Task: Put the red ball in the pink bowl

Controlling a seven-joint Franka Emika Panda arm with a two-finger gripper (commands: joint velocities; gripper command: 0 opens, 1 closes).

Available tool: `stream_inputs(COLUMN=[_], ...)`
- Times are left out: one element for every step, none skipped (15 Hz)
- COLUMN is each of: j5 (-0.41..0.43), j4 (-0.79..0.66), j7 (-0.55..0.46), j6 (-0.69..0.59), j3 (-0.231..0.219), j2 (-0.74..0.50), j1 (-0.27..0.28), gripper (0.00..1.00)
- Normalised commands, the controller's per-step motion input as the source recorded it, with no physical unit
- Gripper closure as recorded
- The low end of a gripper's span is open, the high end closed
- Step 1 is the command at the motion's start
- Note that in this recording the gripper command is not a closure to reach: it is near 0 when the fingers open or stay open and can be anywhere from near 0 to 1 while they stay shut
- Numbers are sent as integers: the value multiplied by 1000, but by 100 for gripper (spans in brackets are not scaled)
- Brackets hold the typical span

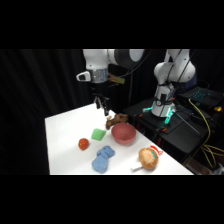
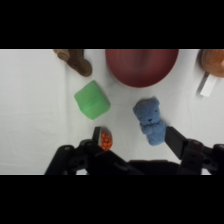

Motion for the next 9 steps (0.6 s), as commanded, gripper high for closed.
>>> stream_inputs(j5=[-5,-1,-23,13,20,26,52,34,2], j4=[51,144,338,486,574,678,763,842,856], j7=[-29,-96,-74,-151,-238,-240,-284,-321,-280], j6=[-5,0,-103,-126,-81,-104,-134,-164,-172], j3=[15,7,-8,-24,-29,-39,-41,-41,-38], j2=[19,78,213,315,389,468,532,594,608], j1=[-26,-38,-51,-73,-85,-98,-112,-120,-112], gripper=[0,0,0,0,0,0,0,0,0])
